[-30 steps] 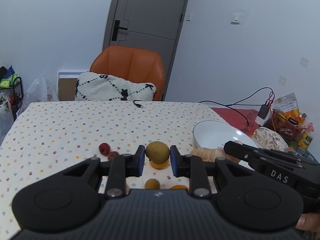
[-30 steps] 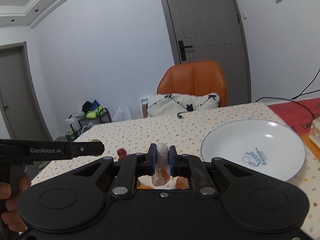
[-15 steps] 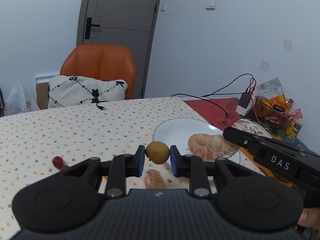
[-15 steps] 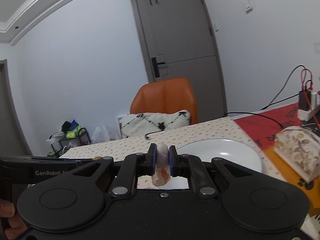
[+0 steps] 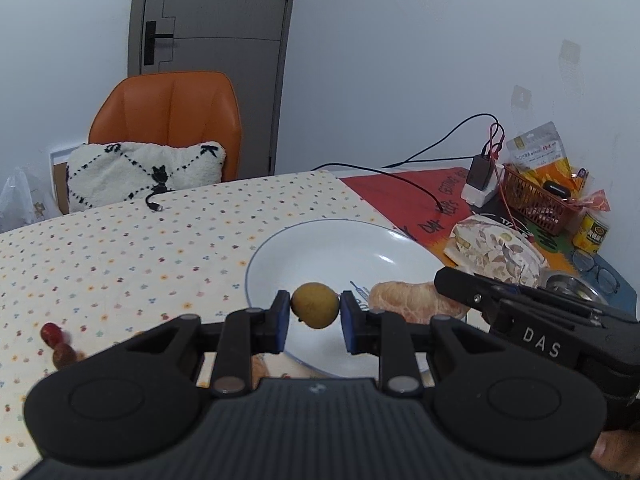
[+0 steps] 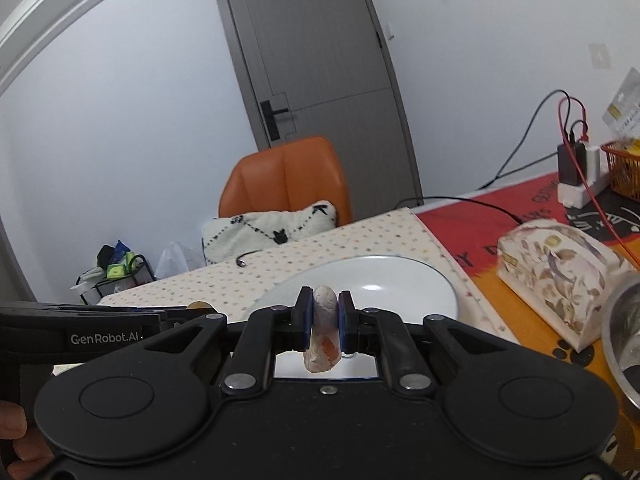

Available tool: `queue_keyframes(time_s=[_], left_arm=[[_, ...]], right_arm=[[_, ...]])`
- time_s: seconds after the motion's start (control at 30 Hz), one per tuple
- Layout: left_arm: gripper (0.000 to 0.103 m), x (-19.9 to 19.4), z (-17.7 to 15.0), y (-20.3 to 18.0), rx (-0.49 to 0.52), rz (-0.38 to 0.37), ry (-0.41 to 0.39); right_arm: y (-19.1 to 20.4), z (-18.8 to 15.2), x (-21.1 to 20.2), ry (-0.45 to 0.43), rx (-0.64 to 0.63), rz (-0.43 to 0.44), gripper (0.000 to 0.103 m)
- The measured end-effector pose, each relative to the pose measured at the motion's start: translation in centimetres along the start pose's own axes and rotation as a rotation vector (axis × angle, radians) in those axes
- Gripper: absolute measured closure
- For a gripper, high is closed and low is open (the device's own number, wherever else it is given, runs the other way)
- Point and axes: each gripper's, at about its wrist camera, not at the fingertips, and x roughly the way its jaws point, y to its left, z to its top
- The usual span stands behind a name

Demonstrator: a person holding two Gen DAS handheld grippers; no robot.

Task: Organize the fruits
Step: 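Carry the kiwi with the left gripper while the right gripper carries the peeled piece to the white plate, then open the left gripper over the plate while the right gripper releases the peeled piece there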

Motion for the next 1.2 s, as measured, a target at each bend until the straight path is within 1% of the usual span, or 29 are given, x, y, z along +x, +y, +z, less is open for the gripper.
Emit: queue_keyframes(time_s=[0.1,0.37,0.5,0.57,0.7,0.73,0.77,0.8,0.87,0.9,0.93,0.97,1.07,1.13,1.17,1.2], left_arm=[[0.078,1.0,0.0,-0.4,0.001,-0.002,0.013],[0.078,3.4,0.2,-1.3,0.012,-0.009,0.054],[0.078,4.5,0.3,-1.8,0.013,-0.01,0.07],[0.077,4.8,0.3,-2.0,0.021,-0.016,0.077],[0.071,4.5,0.6,-2.4,0.038,-0.007,0.057],[0.065,4.3,0.7,-2.3,0.038,-0.005,0.053],[0.057,4.0,0.7,-2.3,0.038,0.0,0.048],[0.053,3.7,0.7,-2.2,0.041,0.006,0.04],[0.037,2.7,0.6,-1.9,0.051,0.029,0.013],[0.033,2.3,0.5,-1.8,0.056,0.041,0.001],[0.028,1.9,0.4,-1.6,0.062,0.05,-0.008],[0.025,1.4,0.3,-1.4,0.069,0.06,-0.013],[0.023,0.2,-0.1,-0.8,0.077,0.08,-0.027],[0.021,-0.7,-0.4,-0.2,0.073,0.09,-0.037],[0.02,-1.1,-0.6,0.1,0.066,0.095,-0.039],[0.02,-1.4,-0.7,0.5,0.058,0.096,-0.04]], right_arm=[[-0.6,-0.1,0.6,0.013,0.0,-0.014,0.092],[-1.7,-0.1,2.0,0.04,0.019,-0.016,0.09],[-1.9,0.0,2.4,0.032,-0.006,-0.037,0.089],[-2.3,0.3,2.3,0.027,0.005,-0.039,0.086],[-2.9,0.8,1.4,-0.011,0.02,-0.037,0.08],[-3.0,0.9,1.2,-0.016,0.022,-0.036,0.079],[-3.2,1.0,1.0,-0.02,0.024,-0.037,0.079],[-3.3,1.1,0.8,-0.025,0.028,-0.04,0.078],[-3.7,1.3,0.2,-0.039,0.045,-0.045,0.076],[-3.9,1.3,-0.2,-0.045,0.056,-0.045,0.07],[-4.0,1.3,-0.5,-0.053,0.063,-0.045,0.063],[-4.1,1.3,-0.9,-0.06,0.065,-0.046,0.061],[-3.8,1.0,-1.6,-0.065,0.061,-0.055,0.051],[-3.4,0.6,-2.1,-0.068,0.056,-0.055,0.038],[-3.0,0.4,-2.3,-0.068,0.048,-0.054,0.035],[-2.6,0.3,-2.4,-0.068,0.039,-0.053,0.028]])
